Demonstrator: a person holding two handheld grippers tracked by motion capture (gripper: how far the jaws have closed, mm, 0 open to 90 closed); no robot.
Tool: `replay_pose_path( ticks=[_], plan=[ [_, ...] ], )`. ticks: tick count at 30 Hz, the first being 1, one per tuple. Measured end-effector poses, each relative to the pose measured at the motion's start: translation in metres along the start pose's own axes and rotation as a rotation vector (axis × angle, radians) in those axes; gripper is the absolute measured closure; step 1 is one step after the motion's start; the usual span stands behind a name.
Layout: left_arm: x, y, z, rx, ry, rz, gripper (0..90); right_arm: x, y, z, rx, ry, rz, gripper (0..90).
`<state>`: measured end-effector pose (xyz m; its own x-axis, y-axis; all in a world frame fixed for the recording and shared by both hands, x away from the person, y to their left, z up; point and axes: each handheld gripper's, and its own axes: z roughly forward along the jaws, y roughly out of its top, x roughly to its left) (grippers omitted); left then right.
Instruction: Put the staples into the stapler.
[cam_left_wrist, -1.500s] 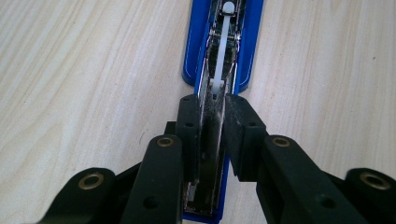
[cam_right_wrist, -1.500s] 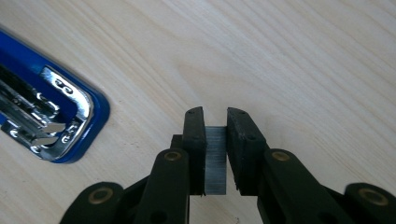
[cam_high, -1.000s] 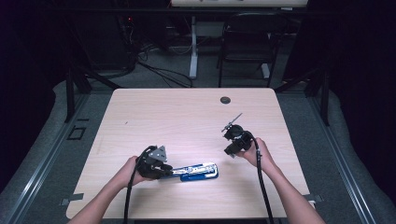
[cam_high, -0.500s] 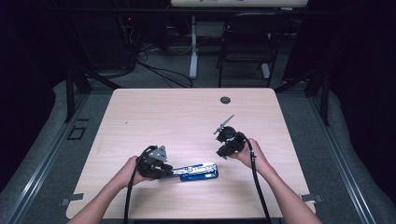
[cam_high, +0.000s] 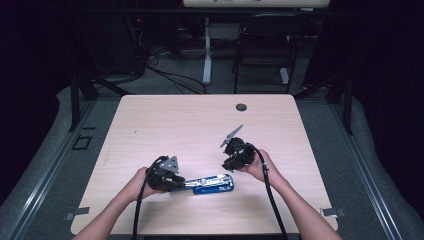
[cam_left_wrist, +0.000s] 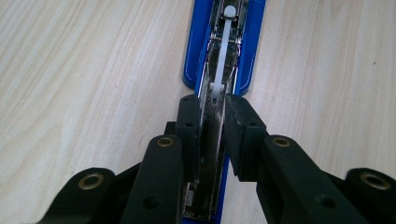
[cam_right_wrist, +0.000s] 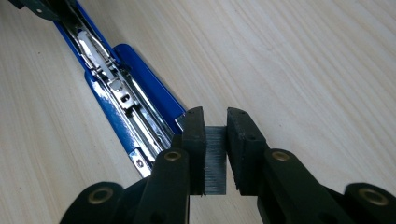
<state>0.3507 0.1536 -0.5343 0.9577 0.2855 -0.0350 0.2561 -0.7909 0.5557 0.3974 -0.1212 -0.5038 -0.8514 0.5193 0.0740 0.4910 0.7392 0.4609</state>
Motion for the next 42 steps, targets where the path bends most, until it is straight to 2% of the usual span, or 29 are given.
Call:
replay_pose_path(
  ticks=[10,14,19,23,26,27,42],
  plan=[
    [0.002,0.001,0.001,0.0,-0.007,0.001,76.3,0.01,0.003,0.003,-0.047,0.041,-0.06,78.5],
    [0.003,0.001,0.001,0.003,-0.018,0.007,76.3,0.014,0.004,0.006,-0.05,0.056,-0.093,78.5],
    [0.003,0.001,0.002,0.005,-0.013,0.012,76.1,0.017,0.003,0.007,-0.057,0.071,-0.116,78.5],
    [0.003,0.002,0.001,0.001,-0.015,0.017,75.9,0.019,0.003,0.009,-0.075,0.082,-0.154,78.5],
    [0.003,0.003,0.001,0.002,-0.003,0.019,75.9,0.02,0.002,0.011,-0.07,0.091,-0.173,78.5],
    [0.003,0.003,0.001,0.002,-0.013,0.022,75.8,0.02,0.001,0.011,-0.07,0.092,-0.179,78.5],
    [0.004,0.005,0.002,0.0,-0.007,0.028,75.6,0.021,-0.004,0.017,-0.063,0.137,-0.238,78.5]
  ],
)
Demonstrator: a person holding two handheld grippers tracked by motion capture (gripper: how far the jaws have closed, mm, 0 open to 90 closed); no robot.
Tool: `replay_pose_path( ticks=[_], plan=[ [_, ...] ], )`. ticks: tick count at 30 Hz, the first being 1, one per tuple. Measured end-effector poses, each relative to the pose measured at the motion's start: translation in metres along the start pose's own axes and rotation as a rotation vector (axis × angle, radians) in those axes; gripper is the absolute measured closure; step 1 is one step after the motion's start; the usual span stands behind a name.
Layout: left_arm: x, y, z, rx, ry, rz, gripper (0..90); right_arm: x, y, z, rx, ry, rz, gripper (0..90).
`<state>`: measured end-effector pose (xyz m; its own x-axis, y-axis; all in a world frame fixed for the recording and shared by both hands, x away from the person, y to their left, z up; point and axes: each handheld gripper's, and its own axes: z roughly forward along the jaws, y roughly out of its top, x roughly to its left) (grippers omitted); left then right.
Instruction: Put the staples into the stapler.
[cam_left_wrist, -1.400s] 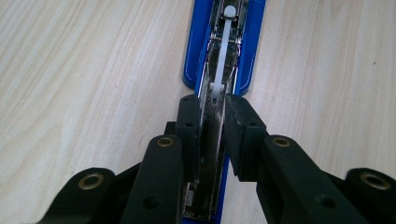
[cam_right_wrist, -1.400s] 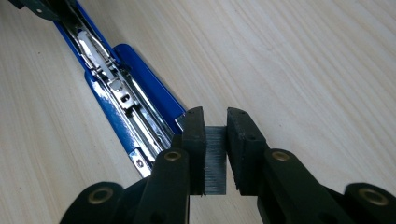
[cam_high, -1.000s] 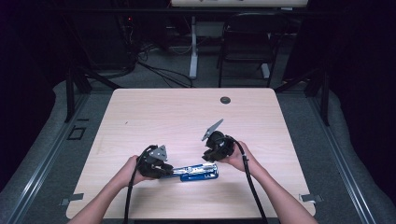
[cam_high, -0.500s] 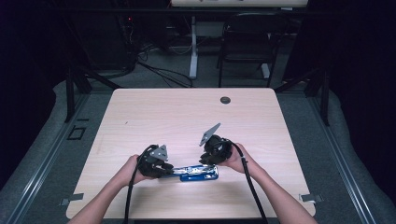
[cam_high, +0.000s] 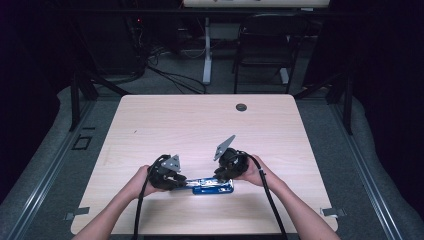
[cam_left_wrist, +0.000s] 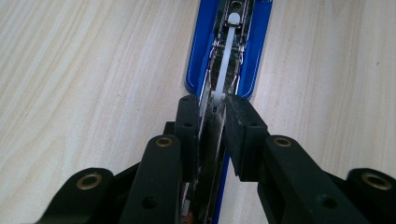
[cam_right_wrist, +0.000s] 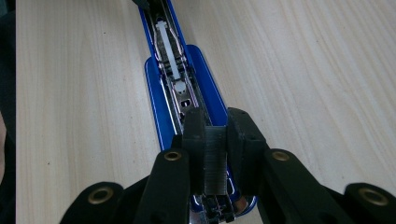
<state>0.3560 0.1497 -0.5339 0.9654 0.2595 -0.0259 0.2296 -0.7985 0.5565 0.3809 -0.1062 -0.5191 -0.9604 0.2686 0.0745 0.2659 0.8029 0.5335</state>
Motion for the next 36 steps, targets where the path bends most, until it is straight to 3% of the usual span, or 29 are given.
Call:
replay_pose_path(
  ticks=[27,36],
  plan=[
    [0.0019,0.0001,0.0003,0.0,-0.018,-0.009,75.8,0.0006,-0.0041,-0.0052,0.01,0.016,-0.072,78.4],
    [0.0022,0.0002,0.0003,0.0,-0.021,-0.009,75.8,0.0076,-0.0006,-0.008,0.043,-0.019,-0.142,78.7]
  ],
)
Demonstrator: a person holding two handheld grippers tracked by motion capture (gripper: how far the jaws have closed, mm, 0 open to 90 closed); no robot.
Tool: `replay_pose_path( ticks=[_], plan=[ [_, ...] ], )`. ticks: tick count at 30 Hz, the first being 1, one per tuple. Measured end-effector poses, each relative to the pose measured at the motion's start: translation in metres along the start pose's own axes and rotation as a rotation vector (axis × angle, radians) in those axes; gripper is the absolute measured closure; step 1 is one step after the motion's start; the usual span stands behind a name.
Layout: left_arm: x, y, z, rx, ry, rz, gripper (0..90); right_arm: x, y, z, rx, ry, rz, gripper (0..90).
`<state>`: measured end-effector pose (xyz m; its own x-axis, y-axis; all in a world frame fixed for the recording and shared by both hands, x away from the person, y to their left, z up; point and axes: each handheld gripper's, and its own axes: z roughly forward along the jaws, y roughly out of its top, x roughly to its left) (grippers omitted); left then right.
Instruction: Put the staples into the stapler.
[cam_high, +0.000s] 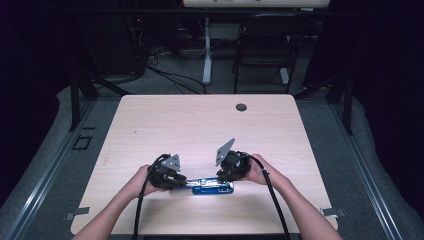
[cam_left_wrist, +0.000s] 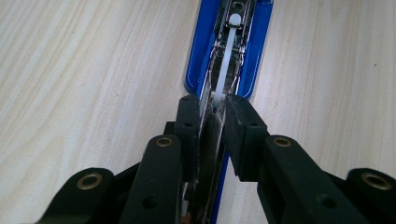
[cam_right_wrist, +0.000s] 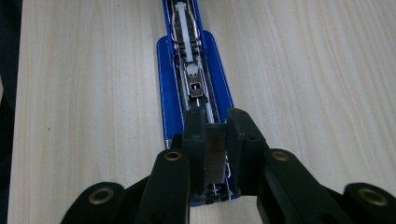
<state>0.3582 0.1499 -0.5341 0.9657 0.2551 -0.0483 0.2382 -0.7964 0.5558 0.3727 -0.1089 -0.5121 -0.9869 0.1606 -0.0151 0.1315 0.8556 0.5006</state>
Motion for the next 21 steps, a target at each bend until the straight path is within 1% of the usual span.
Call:
replay_pose_path(
  ticks=[4,6,8,9,11,13,14,15,16,17,21],
  plan=[
    [0.0,0.0,0.0,-0.001,0.002,0.001,75.8,0.001,0.001,0.001,0.008,-0.005,-0.012,78.7],
    [0.0,0.001,0.001,0.003,0.0,0.003,75.9,0.002,0.002,0.003,0.016,-0.006,-0.028,78.7],
    [-0.001,0.002,0.001,0.002,0.004,0.003,75.9,0.001,0.005,0.006,0.039,0.003,-0.051,78.7],
    [-0.002,0.003,0.001,0.007,0.015,0.007,75.9,0.002,0.006,0.008,0.048,0.007,-0.058,78.7],
    [-0.002,0.003,0.002,0.002,0.013,0.007,75.9,0.001,0.007,0.011,0.065,0.015,-0.068,78.6],
    [-0.001,0.002,0.001,0.0,0.007,0.003,76.0,0.0,0.007,0.012,0.07,0.024,-0.075,78.5],
    [-0.001,0.002,0.001,-0.001,-0.002,0.003,76.0,-0.001,0.007,0.012,0.071,0.03,-0.077,78.5],
    [-0.001,0.002,0.001,0.0,0.001,0.005,76.0,-0.001,0.006,0.012,0.069,0.034,-0.074,78.5],
    [0.0,0.003,0.001,0.008,-0.01,0.007,76.0,-0.002,0.006,0.012,0.067,0.04,-0.072,78.3],
    [-0.001,0.002,0.001,0.001,0.003,0.007,76.0,-0.002,0.005,0.013,0.074,0.042,-0.074,78.1],
    [-0.001,0.002,0.001,0.003,0.002,0.007,76.0,-0.004,0.003,0.012,0.064,0.055,-0.076,77.9]
  ],
)
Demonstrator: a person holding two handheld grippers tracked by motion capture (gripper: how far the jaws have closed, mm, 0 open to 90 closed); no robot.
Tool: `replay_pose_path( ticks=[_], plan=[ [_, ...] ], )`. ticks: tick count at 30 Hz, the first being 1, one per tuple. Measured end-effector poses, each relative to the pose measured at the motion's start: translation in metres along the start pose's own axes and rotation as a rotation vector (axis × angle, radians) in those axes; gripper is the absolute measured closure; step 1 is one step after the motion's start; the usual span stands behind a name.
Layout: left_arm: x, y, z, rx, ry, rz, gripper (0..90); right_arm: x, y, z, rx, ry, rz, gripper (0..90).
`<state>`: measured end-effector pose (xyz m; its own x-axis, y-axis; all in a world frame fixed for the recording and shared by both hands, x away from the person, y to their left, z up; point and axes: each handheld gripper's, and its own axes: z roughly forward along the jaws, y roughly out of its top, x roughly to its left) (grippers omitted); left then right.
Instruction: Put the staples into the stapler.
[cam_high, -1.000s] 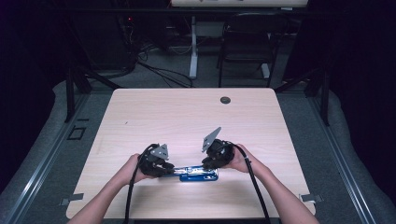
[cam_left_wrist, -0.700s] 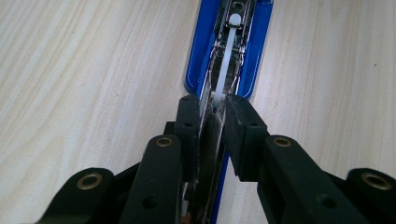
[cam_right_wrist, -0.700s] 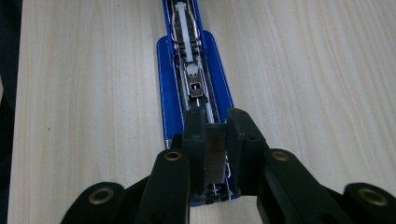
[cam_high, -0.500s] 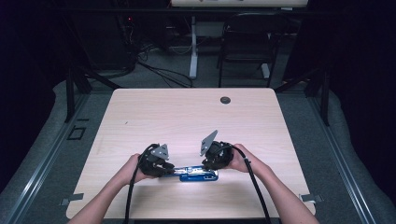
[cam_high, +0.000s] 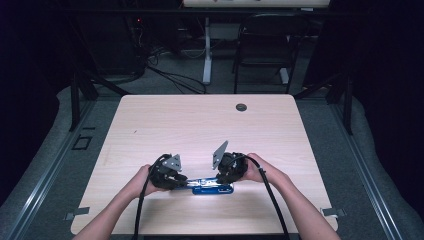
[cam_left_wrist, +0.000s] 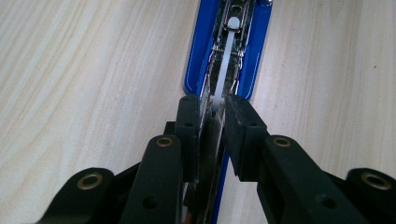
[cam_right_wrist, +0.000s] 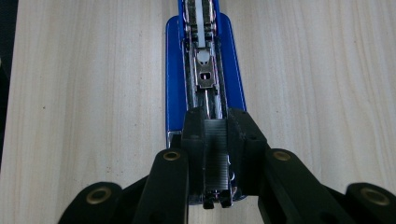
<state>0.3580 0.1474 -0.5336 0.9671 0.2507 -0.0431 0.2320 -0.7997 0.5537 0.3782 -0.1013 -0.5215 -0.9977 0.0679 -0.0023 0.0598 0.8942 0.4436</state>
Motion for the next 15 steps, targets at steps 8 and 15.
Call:
replay_pose_path(
  ticks=[8,15],
  plan=[
    [0.0,-0.0001,0.0001,-0.001,0.004,-0.001,76.0,-0.0001,-0.0019,-0.0007,0.017,0.015,-0.032,75.3],
    [0.0,-0.0002,0.0,0.0,0.003,-0.001,76.0,-0.0035,-0.0055,-0.0024,-0.006,0.025,0.014,70.4]
  ],
)
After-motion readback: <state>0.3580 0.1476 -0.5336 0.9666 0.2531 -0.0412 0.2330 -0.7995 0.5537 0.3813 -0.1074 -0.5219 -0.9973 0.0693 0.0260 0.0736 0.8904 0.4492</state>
